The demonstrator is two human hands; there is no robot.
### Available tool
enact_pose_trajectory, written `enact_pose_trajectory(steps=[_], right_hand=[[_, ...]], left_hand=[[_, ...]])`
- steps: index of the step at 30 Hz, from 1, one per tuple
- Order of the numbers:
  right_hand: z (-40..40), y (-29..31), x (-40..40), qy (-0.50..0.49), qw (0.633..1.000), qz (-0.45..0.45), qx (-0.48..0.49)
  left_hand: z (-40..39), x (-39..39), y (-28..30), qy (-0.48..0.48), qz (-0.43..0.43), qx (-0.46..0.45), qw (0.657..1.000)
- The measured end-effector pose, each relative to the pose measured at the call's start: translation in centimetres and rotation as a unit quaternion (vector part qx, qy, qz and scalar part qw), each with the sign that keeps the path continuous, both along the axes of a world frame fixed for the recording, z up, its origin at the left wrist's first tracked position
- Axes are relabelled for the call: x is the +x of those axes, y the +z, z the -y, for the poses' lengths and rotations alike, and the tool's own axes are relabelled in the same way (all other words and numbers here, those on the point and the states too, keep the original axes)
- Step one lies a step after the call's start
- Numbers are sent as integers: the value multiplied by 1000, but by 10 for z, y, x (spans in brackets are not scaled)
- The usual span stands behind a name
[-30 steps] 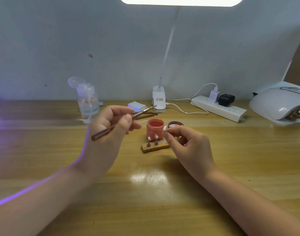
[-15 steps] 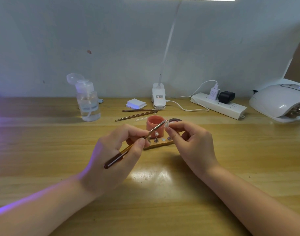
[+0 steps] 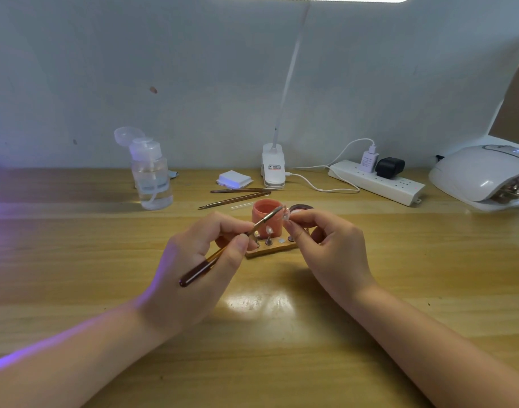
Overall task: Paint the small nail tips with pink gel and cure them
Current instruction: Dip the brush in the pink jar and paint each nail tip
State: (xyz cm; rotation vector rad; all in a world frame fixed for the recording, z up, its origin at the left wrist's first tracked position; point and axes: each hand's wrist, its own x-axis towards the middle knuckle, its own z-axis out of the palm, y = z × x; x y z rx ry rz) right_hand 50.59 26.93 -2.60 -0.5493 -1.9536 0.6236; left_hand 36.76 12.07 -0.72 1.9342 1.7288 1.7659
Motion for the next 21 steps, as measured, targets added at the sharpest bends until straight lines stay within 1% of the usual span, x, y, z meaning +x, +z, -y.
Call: enact_pose_trajectory(steps=[5,10,14,16,18,21], right_hand=[[0,0,0,0,1000,4,4],[1,0,1,2,1000,6,4],[1,1,1,3,1000,5,2],[1,1,1,3,1000,8,-2],[1,2,1,4,1000,11,-2],[1,2,1,5,1000,10,-10]], left_hand=[[-1,2,0,-7,-8,-6,1000],[-1,1,1,-7,20,7,1000],[-1,2,0,-12,16,-3,1000],[0,2,-1,-14,-1,-5,1000],[2,2,-1,-11,-15,1,1000],[4,2,0,-4,-13,14,1000]])
